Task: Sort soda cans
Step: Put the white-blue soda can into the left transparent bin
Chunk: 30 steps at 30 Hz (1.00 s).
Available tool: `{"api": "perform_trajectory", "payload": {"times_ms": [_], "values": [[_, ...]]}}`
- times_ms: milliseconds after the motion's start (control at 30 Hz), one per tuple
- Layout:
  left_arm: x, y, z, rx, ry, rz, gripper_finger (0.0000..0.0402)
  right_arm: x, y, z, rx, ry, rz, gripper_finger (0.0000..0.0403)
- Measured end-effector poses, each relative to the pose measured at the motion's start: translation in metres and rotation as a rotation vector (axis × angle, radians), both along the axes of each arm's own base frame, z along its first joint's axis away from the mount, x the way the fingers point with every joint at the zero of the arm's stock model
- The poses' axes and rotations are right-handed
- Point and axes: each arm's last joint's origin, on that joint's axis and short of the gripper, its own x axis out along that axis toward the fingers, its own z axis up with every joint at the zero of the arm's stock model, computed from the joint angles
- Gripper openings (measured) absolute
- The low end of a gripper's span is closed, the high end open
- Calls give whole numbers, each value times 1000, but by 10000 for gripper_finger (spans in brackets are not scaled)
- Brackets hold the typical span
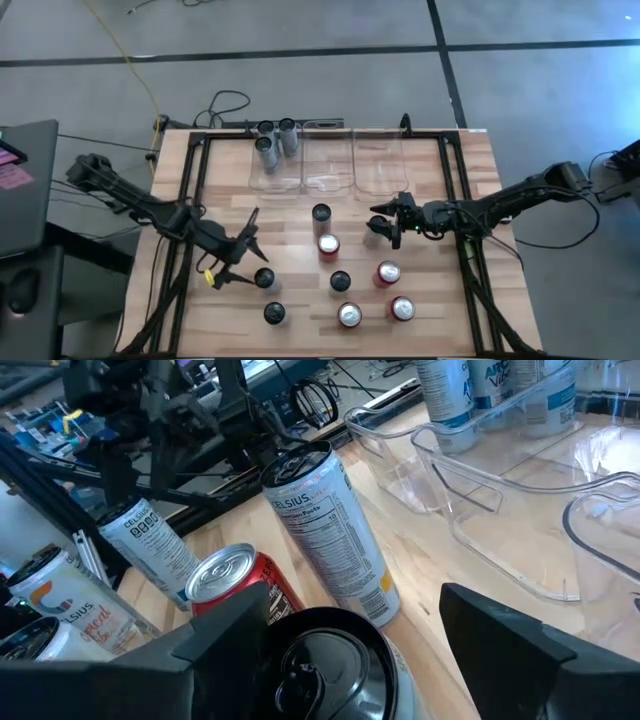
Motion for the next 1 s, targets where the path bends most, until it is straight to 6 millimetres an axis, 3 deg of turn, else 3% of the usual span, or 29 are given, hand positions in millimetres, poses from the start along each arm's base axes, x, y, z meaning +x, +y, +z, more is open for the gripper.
{"api": "perform_trajectory", "payload": {"times_ms": [167,500,1000], "values": [[6,-3,-9,20,41,1,340,0,0,0,0,0,0,313],[14,-8,-21,25,92,-28,340,0,0,0,2,-2,-1,313],[35,-18,-29,19,-1,-70,339,0,0,0,2,-3,-1,313]]}}
